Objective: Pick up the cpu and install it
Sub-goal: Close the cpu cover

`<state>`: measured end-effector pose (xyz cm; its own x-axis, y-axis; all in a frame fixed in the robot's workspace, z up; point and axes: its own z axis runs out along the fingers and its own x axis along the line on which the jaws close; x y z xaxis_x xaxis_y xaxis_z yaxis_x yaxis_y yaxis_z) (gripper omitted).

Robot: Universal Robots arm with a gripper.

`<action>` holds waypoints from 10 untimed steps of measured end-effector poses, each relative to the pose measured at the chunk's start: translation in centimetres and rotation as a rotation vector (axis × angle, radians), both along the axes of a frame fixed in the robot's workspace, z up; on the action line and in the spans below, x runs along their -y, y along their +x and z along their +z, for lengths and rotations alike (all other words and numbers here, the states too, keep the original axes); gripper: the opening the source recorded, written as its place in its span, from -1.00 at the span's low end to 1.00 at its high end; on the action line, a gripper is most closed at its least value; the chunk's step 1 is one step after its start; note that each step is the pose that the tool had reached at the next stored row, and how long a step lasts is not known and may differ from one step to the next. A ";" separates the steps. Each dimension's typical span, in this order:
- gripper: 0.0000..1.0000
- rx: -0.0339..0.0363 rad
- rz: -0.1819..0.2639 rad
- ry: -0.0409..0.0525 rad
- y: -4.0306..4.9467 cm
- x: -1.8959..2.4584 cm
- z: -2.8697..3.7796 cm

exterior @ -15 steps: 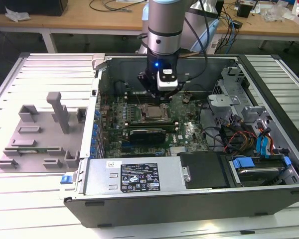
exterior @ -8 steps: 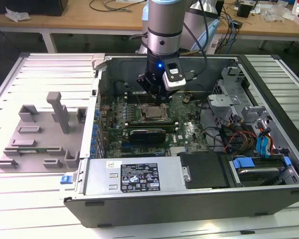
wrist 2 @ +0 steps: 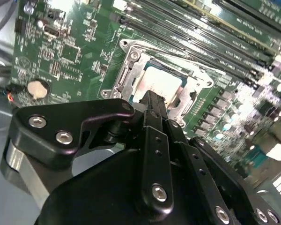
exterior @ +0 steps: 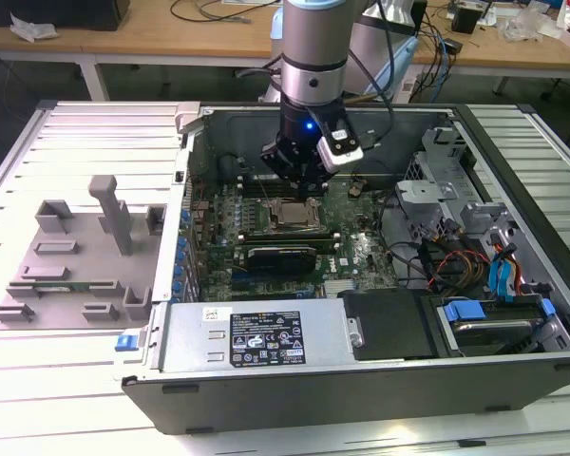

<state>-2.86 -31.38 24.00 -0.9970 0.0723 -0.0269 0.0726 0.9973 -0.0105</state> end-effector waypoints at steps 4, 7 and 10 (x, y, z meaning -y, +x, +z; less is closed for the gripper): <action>-0.79 0.0000 0.089 -0.0013 0.00 0.00 -0.07; -0.79 0.0003 0.089 -0.0009 -0.06 0.01 -0.09; -0.79 0.0001 0.089 -0.0013 -0.40 0.29 -0.14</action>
